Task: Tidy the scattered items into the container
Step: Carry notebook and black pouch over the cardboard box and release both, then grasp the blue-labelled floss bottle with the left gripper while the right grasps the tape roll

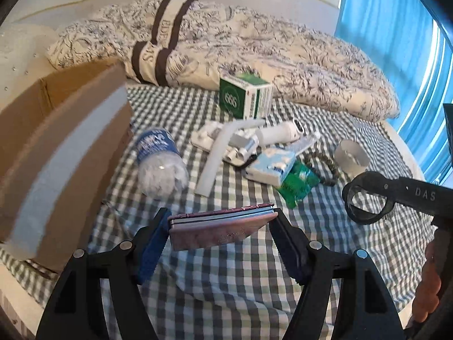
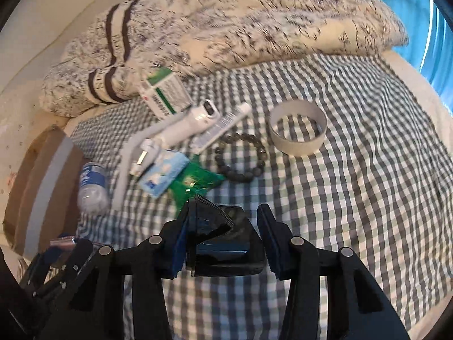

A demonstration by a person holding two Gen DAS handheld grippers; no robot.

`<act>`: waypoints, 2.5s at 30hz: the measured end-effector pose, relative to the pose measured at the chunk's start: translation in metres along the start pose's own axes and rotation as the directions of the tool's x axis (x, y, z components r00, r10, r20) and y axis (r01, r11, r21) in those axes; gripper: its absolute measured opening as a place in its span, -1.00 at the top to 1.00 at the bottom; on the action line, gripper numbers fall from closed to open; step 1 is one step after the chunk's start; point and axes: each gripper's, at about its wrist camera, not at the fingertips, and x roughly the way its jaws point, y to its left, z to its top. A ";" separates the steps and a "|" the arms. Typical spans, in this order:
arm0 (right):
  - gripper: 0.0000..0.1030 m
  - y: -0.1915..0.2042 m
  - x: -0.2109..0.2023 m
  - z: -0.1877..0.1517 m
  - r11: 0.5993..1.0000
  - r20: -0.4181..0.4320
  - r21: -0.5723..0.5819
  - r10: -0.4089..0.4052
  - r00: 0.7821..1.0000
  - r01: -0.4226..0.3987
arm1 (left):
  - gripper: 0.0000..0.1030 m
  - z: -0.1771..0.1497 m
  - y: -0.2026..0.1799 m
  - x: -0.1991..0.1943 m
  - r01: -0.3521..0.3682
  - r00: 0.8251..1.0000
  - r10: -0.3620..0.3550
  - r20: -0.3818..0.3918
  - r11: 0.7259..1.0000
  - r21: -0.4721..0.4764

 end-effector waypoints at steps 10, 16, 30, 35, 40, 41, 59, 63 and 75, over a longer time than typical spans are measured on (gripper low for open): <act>0.11 0.094 -0.071 0.005 0.982 0.096 -0.143 0.134 0.986 -0.119 | -0.41 0.042 0.045 -0.082 -0.026 0.989 0.035 0.142 0.997 -0.070; 0.11 0.185 -0.089 0.026 0.944 0.130 -0.257 0.244 0.961 -0.205 | -0.41 0.080 0.100 -0.130 -0.091 0.968 0.114 0.224 0.990 -0.111; 0.10 0.342 0.013 0.031 0.875 -0.035 -0.380 0.310 0.950 -0.300 | -0.43 0.078 0.210 -0.081 -0.201 0.969 0.224 0.105 0.960 -0.195; -0.81 0.349 0.015 0.026 0.875 -0.025 -0.380 0.313 0.949 -0.299 | -1.00 0.074 0.218 -0.077 -0.241 0.955 0.271 0.118 0.945 -0.219; -0.81 0.336 -0.016 0.028 0.880 0.069 -0.406 0.298 0.952 -0.246 | -1.00 0.079 0.215 -0.078 -0.252 0.953 0.282 0.112 0.941 -0.225; -0.81 0.331 -0.021 0.030 0.883 0.080 -0.403 0.296 0.952 -0.241 | -1.00 0.079 0.211 -0.081 -0.248 0.953 0.279 0.120 0.942 -0.225; -0.81 0.084 -0.107 0.027 0.963 0.254 -0.270 0.052 0.966 0.019 | -1.00 0.060 0.032 -0.077 -0.073 0.987 0.081 0.139 0.996 -0.058; -0.81 0.030 -0.101 0.010 0.976 0.258 -0.206 -0.010 0.966 0.066 | -1.00 0.042 0.006 -0.051 -0.081 0.991 0.084 0.107 0.996 -0.027; -0.81 -0.048 -0.041 0.007 0.994 0.190 -0.083 -0.059 0.980 0.076 | -1.00 0.053 0.004 0.034 -0.178 0.983 0.180 0.037 0.983 -0.055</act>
